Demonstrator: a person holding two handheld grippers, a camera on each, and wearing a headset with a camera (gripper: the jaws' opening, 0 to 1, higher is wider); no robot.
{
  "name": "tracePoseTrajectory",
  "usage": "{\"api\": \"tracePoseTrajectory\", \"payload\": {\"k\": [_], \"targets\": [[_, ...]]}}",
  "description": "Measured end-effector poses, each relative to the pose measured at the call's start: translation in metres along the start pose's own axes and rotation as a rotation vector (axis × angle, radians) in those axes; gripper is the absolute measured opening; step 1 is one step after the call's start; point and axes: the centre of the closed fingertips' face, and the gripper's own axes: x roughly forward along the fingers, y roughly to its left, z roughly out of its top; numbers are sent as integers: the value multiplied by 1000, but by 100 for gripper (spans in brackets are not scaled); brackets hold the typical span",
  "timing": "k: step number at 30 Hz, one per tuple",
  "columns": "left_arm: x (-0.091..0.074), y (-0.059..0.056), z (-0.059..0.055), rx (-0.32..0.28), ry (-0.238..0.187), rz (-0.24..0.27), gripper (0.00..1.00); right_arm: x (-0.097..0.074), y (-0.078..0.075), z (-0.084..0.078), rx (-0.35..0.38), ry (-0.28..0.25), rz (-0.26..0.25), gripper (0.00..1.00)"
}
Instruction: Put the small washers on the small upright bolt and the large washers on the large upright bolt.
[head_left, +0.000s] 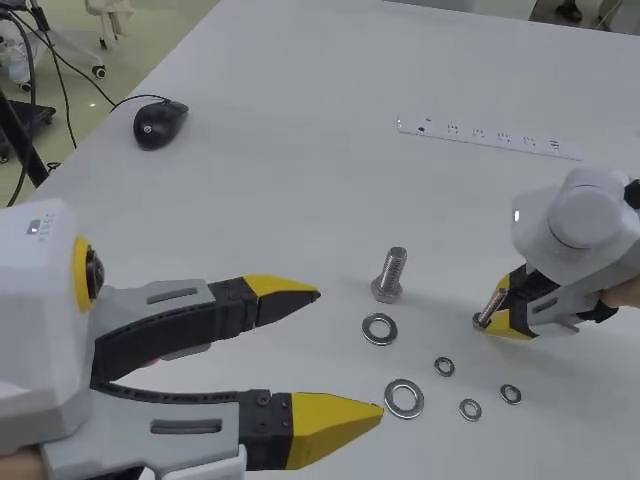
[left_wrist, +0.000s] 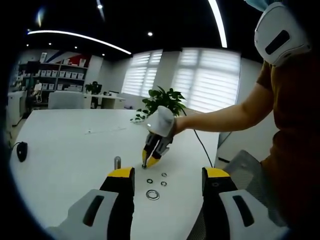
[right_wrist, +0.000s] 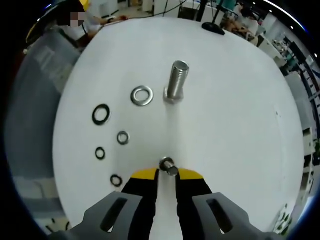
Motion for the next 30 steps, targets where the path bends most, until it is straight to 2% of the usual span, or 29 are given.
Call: {"api": "tracePoseTrajectory", "payload": {"k": [6, 17, 26, 30], "targets": [[-1, -4, 3, 11, -2, -1, 53, -6, 1, -4, 15, -1, -13, 14], [-7, -12, 7, 29, -9, 4, 53, -15, 14, -5, 15, -5, -22, 14], [-10, -19, 13, 56, -16, 5, 53, -21, 35, -4, -2, 1, 14, 14], [-11, -23, 17, 68, -27, 4, 53, -20, 46, -9, -11, 15, 32, 15]]}}
